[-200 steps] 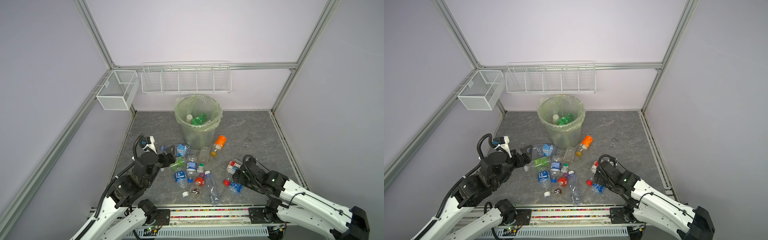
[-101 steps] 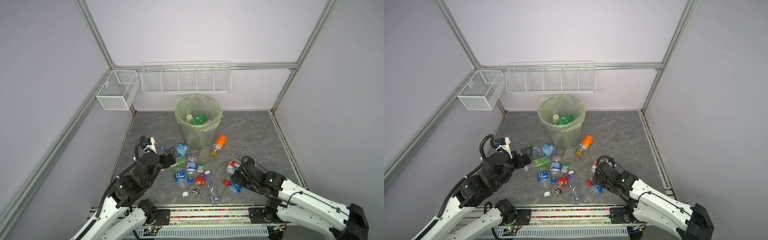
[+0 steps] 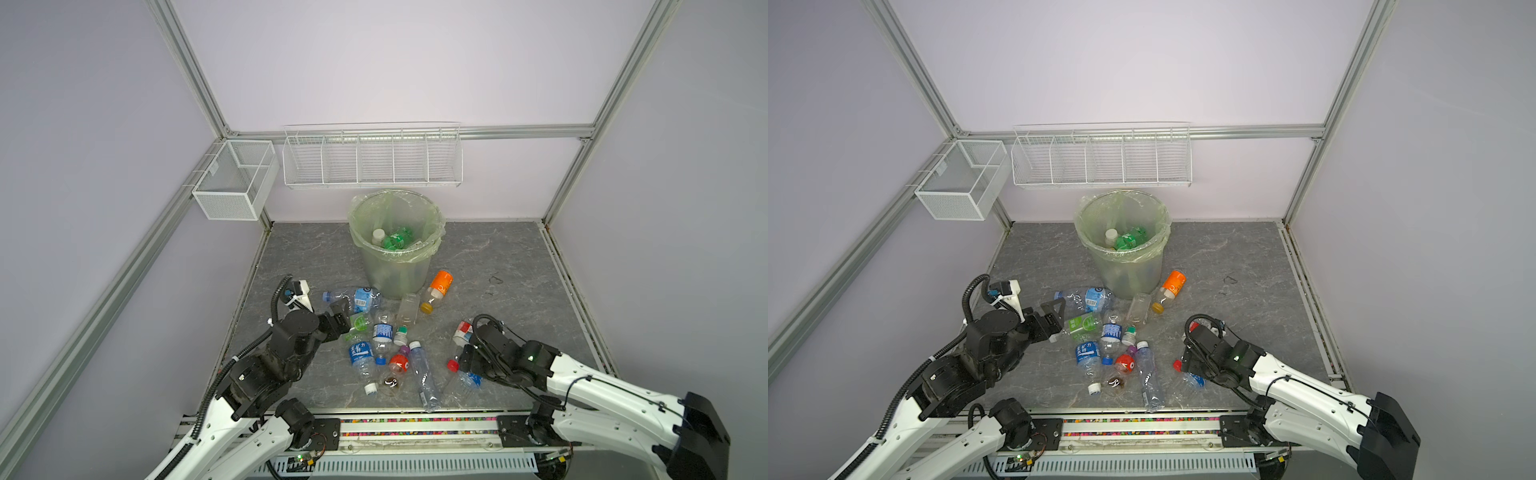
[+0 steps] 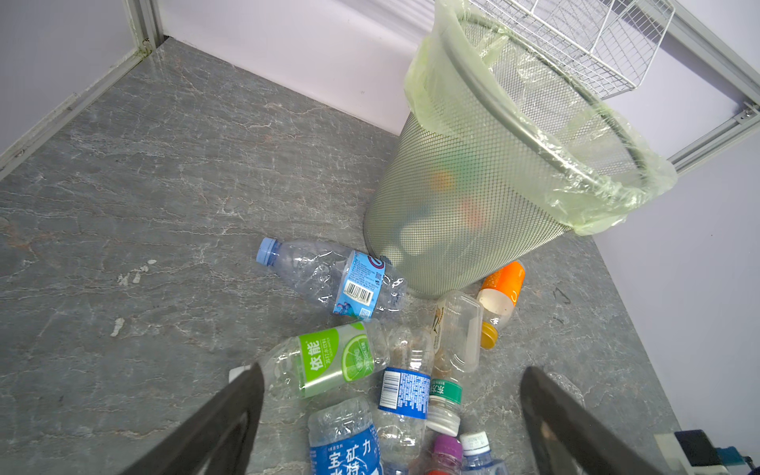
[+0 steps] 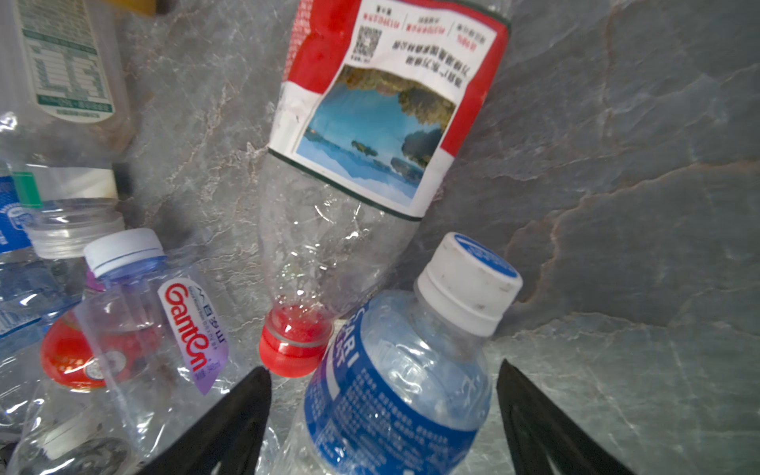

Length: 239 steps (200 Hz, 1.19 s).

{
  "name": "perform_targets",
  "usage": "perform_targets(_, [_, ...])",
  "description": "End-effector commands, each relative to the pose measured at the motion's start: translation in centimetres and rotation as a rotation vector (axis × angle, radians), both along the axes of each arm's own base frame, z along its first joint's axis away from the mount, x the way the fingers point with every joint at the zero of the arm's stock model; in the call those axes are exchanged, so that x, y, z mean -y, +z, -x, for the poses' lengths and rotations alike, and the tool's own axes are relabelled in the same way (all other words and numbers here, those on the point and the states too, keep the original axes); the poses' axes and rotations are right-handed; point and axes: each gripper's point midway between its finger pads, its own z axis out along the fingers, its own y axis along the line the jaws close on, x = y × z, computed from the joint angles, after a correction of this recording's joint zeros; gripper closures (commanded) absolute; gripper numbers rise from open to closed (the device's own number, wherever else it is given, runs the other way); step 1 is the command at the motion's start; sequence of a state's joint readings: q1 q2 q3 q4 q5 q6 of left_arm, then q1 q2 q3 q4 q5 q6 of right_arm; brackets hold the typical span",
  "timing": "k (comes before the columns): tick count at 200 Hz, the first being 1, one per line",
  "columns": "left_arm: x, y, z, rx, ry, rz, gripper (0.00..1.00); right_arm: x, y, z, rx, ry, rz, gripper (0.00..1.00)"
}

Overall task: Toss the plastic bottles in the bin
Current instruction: 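Lower the open right gripper onto the blue-labelled water bottle with white cap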

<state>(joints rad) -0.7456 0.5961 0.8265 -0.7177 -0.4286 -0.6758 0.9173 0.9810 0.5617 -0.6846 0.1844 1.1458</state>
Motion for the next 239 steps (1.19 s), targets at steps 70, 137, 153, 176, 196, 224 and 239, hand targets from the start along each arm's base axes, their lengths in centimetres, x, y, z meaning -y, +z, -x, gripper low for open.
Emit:
perform_targets(70, [-0.8, -0.9, 0.5, -0.02, 0.018, -0.012, 0.04, -1.0, -3.0, 1.7, -0.098, -0.039, 0.062, 0.09])
perform_targets(137, [-1.4, -0.7, 0.8, -0.012, 0.032, -0.02, 0.04, -0.6, -3.4, 1.4, -0.097, -0.1, 0.091, 0.24])
perform_targets(153, [-1.5, -0.8, 0.8, -0.011, 0.034, -0.023, 0.04, -0.5, -3.1, 1.1, -0.085, -0.111, 0.097, 0.31])
perform_targets(176, [-1.5, -0.6, 0.8, -0.008, 0.035, -0.025, 0.04, 0.0, -2.3, 0.8, -0.073, -0.127, 0.125, 0.44])
perform_targets(196, [-1.5, -0.6, 0.8, -0.007, 0.036, -0.027, 0.04, 0.0, -1.7, 0.6, -0.061, -0.128, 0.132, 0.5])
perform_targets(224, [-1.6, -0.5, 0.8, -0.005, 0.034, -0.029, 0.04, 0.0, -0.9, 0.3, -0.042, -0.128, 0.132, 0.68])
perform_targets(239, [-1.6, -0.5, 0.8, -0.005, 0.036, -0.031, 0.04, 0.1, -0.4, 0.1, -0.026, -0.128, 0.131, 0.88])
